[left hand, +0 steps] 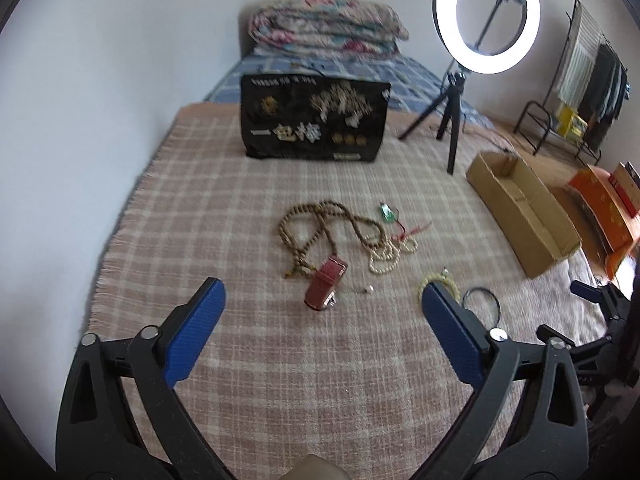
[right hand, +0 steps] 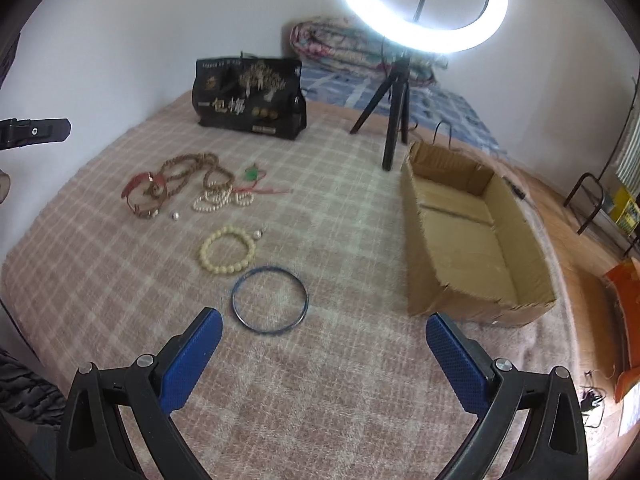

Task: Organize jewelry
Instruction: 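Lower the left tool to the red watch strap while the right tool approaches the dark bangle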

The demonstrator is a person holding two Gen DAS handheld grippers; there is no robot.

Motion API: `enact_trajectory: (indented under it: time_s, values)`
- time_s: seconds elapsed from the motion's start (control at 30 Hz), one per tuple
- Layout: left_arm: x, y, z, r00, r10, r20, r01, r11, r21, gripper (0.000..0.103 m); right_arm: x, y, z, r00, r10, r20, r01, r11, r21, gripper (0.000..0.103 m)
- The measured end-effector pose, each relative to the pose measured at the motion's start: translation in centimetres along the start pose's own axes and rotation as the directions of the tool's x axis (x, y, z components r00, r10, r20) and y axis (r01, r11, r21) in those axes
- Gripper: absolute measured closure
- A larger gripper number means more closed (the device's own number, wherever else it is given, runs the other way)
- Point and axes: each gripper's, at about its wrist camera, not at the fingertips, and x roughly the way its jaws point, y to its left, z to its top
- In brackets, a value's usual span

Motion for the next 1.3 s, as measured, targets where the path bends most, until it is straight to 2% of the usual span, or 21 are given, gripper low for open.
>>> enact_trajectory:
  time_s: [0.13,0.4,0.47,0.87,0.93,1.07,1.13,1.27,1.3]
  values:
    - [2.4,-0.3,0.6,0.998,-0.013,-0.065,0.015,0.999,0.041,0.013,2.3,0.0,-0.3,0.997,0.055,-0.053,-0.054,0.999,0.006,0.0]
    - [6.2,0.0,0.3,0.99,0.023,-0.137,-0.007,0.993,0.119,0.014,6.4,2.1,0.3,0.99,0.101,-0.098,-0.106,0.993,-0.049,0.0]
    - [7.1,-0.1,0.2,0.987,0.035,-0.156,-0.014,0.99,0.139,0.02,7.2,2.4,0.4,0.987,0.113,-0.111,-0.118,0.992,-0.042,0.0]
    - [10.8,0.2,1.0,0.979,0.036,-0.202,-0.007,0.99,0.138,0.024,9.0,3.3,1.1,0.987,0.09,-0.131,-0.102,0.991,-0.084,0.0]
    - [11.2,0.2,1.1,0.976,0.023,-0.215,0.004,0.992,0.124,0.03,9.4,3.5,1.0,0.986,0.082,-0.148,-0.096,0.991,-0.091,0.0]
    - [11.8,0.0,1.0,0.974,0.02,-0.225,0.008,0.992,0.124,0.033,10.3,3.4,1.1,0.978,0.089,-0.19,-0.103,0.992,-0.068,0.0]
    - [12.0,-0.1,0.9,0.972,0.022,-0.234,0.009,0.992,0.128,0.042,10.5,3.2,1.2,0.977,0.098,-0.189,-0.11,0.992,-0.057,0.0]
    - [12.4,0.2,0.6,0.967,0.017,-0.254,0.013,0.993,0.114,0.052,10.6,3.2,1.3,0.976,0.101,-0.194,-0.115,0.991,-0.065,0.002]
    - [12.4,0.2,0.6,0.967,0.017,-0.255,0.012,0.994,0.112,0.057,10.6,3.3,1.3,0.975,0.105,-0.195,-0.12,0.991,-0.067,0.004]
